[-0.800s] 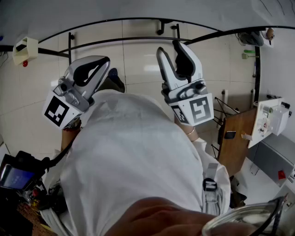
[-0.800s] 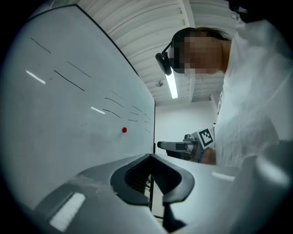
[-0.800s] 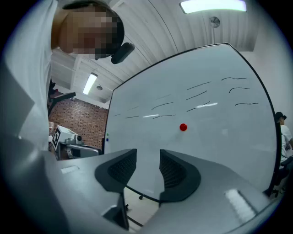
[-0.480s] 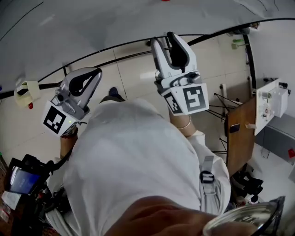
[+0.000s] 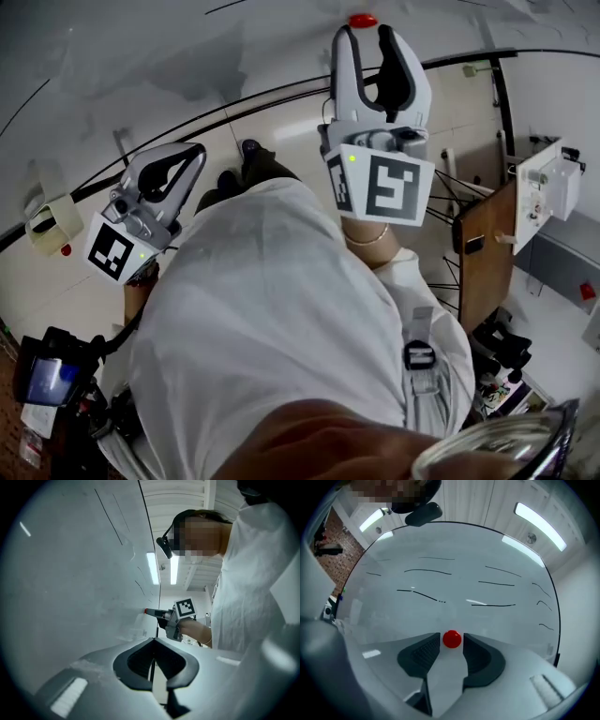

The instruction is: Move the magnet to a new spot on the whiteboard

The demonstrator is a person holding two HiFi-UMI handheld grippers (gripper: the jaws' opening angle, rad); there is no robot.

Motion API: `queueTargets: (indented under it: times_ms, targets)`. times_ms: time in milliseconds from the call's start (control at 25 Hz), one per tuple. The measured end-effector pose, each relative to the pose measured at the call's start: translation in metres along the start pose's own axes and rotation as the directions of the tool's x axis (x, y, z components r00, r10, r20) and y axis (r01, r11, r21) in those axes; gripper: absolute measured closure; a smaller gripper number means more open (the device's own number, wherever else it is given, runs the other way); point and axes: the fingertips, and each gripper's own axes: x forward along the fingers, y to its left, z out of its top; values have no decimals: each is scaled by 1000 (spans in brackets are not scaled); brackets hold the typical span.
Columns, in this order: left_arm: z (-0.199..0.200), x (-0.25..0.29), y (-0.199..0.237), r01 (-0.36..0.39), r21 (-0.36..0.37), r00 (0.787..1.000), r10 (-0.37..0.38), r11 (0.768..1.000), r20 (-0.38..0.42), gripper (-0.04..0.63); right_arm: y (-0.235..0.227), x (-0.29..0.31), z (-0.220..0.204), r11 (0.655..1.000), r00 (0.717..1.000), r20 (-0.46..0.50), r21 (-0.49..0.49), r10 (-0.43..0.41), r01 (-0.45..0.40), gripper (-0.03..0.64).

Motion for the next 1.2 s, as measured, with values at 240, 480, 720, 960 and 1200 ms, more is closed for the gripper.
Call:
queueTargets:
  times_ms: [240,480,720,960,1200]
  targets:
    - [9,-11,-32,-81,45,997,80,996,19,601,12,-51,11,998,999,43,-55,26,-23,495]
    - [13,-9,-19,-30,83,1000,30,996,6,601,25,-39,15,998,998,47,-48,50,-48,495]
    - [4,-24,-32,-18,79,1000,17,997,8,601,37,-51,10,998,997,44,-17,65,-65,495]
    - [2,-27,-37,-12,65,1000,12,998,-4,601,28,-67,18,999,998,39,-22,49,-48,495]
    - [-4,-35,-28,-26,51,999,27,998,-22,601,30,-105,4,1000,1000,15,9,14,-14,495]
